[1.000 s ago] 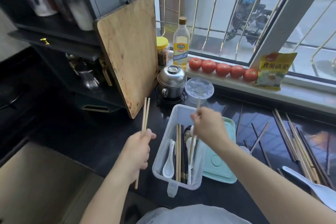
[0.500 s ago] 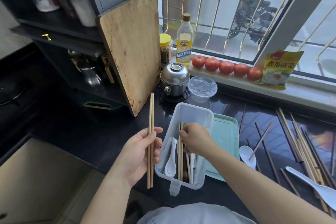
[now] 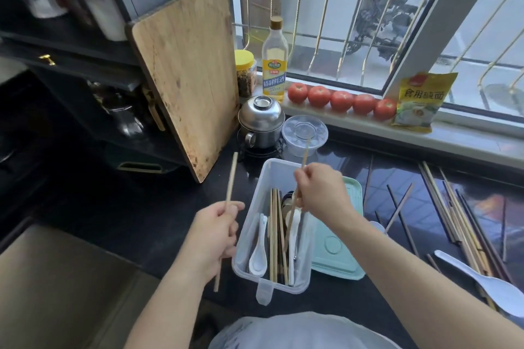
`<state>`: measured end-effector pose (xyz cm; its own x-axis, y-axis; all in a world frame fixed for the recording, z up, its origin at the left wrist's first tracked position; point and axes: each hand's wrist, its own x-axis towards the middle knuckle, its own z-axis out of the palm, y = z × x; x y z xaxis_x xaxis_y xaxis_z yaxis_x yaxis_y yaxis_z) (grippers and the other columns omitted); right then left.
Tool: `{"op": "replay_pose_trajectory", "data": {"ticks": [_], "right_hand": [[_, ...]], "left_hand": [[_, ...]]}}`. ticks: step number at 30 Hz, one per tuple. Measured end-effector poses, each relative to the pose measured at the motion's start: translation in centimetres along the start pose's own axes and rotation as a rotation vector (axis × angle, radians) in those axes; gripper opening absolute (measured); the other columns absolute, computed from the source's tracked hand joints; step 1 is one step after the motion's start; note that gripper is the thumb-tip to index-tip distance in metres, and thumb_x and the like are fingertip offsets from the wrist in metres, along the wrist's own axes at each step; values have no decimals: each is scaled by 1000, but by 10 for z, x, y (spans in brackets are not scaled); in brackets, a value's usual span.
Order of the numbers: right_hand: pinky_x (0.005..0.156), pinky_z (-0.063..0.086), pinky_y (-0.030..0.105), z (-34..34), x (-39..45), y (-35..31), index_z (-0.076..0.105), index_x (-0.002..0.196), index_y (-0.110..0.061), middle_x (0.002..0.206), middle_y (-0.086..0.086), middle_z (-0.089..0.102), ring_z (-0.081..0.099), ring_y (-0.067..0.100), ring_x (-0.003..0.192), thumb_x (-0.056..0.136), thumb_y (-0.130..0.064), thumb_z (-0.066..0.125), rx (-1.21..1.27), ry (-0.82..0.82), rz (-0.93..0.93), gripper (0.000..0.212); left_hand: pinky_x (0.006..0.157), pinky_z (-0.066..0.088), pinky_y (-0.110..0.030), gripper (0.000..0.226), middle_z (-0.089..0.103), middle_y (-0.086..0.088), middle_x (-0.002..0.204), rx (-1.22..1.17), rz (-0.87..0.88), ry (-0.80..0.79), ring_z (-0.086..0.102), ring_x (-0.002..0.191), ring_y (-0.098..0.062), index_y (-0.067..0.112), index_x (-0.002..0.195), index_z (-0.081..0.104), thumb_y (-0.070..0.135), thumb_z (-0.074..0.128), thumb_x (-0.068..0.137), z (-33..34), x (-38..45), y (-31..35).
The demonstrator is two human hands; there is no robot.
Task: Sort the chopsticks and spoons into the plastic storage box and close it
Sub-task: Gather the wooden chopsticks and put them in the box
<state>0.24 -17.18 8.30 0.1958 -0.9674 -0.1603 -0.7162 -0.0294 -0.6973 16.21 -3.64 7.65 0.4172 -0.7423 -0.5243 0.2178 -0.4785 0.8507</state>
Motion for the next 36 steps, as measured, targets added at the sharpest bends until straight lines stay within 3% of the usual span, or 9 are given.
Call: {"op": "replay_pose_trajectory", "data": {"ticks": [4,9,14,18,22,26,29,31,36], "right_hand": [[74,45,33,51,-2,1,60,85,-11,96,16,69,66,37,97,92,-7,56,-526,-281,-111,8],[83,42,33,86,12,16,66,116,-6,110,8,66,63,29,112,92,-8,55,-855,-466,-143,27],[78,48,33,48,-3,1,65,96,-10,100,12,72,68,32,95,99,-22,49,-496,-348,-156,20],[55,52,23,14,-46,-16,71,84,-11,74,0,71,63,10,60,103,-33,51,138,-676,8,35],[54,44,28,16,-67,-5,66,65,-16,59,-3,62,53,8,51,97,-29,57,136,-480,-86,36],[65,59,40,24,-49,27,60,76,-10,71,11,68,65,28,66,94,-29,50,-124,-297,41,28],[67,47,32,26,-45,20,43,75,-9,99,18,66,66,39,92,95,-11,50,-474,-418,-19,21],[71,46,34,36,-45,8,51,80,-2,111,20,64,66,37,102,92,0,54,-611,-588,-48,13],[83,60,41,67,-32,11,68,116,-2,92,12,63,67,30,87,97,-14,52,-502,-631,-22,27]], "left_hand": [[41,26,-24,20,40,0,58,-251,-43,118,31,46,-10,7,114,68,16,54,105,-11,3,6],[55,47,-33,25,57,-9,70,-315,-41,38,51,56,-19,6,120,66,7,46,105,-8,-10,4],[90,58,-47,23,79,-13,100,-271,-36,-8,75,97,-29,7,118,63,10,43,109,-10,-14,-4],[89,55,-39,20,78,-5,112,-278,10,-121,74,106,-20,7,111,60,14,41,110,12,-12,3],[79,56,-31,21,77,-1,116,-190,5,-209,73,106,-14,11,114,62,15,42,110,44,-6,7],[84,59,-33,22,68,-1,117,-65,22,-10,71,106,-17,22,127,56,19,51,106,39,1,0],[84,59,-37,26,66,-6,117,-149,-16,134,71,104,-25,19,130,57,14,53,105,19,-1,-3],[83,59,-40,27,66,-9,119,-172,-28,168,71,103,-29,16,130,58,11,51,105,9,-5,-6],[85,60,-42,25,68,-10,118,-172,-24,167,73,100,-31,17,127,61,10,52,104,-3,-15,-11]]}}
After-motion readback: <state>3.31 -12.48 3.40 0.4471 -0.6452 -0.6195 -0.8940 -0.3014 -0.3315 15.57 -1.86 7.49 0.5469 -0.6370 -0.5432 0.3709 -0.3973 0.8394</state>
